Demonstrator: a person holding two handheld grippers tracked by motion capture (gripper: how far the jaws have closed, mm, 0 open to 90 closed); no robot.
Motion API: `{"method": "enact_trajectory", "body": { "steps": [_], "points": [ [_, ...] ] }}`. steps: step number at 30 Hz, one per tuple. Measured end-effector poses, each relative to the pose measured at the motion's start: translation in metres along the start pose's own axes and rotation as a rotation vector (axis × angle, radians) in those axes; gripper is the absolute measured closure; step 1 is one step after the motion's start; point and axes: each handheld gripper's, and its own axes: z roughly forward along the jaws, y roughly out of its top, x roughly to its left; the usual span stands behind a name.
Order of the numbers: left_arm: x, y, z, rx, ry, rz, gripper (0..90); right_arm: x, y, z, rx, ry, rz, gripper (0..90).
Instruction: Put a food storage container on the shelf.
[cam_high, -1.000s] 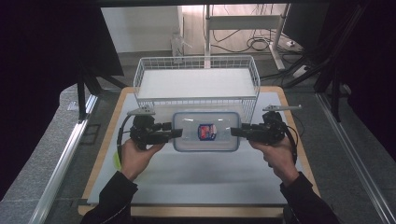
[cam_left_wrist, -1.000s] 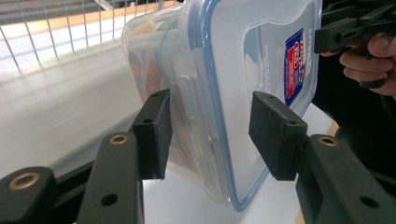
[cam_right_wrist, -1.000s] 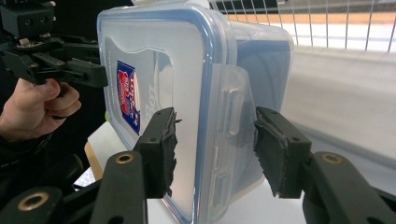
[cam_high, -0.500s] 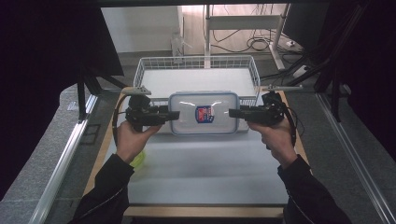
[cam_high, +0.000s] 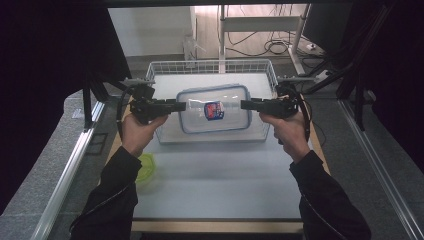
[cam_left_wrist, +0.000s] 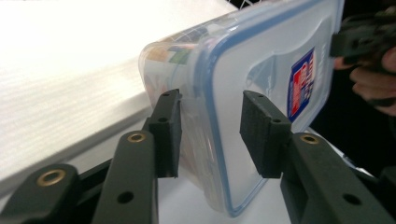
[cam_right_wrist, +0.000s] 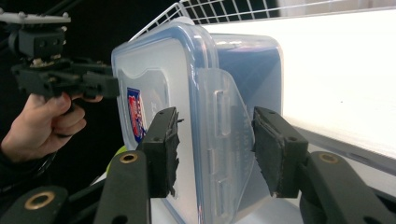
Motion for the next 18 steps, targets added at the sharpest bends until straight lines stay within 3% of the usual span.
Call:
{"method": "enact_trajectory", "body": {
  "steps": [5,8,18],
  "points": [
    [0.002,0.008,-0.004,-0.039,0.018,-0.012,61.2,-0.007,-0.005,0.012,0.013,0.012,0.037,49.9],
    [0.004,0.011,-0.004,-0.048,0.016,-0.019,61.8,-0.013,-0.005,0.016,0.005,0.035,0.089,50.0],
    [0.009,0.033,-0.002,-0.060,0.011,-0.036,61.3,-0.015,0.014,0.016,-0.020,0.032,0.101,49.9]
  ]
}}
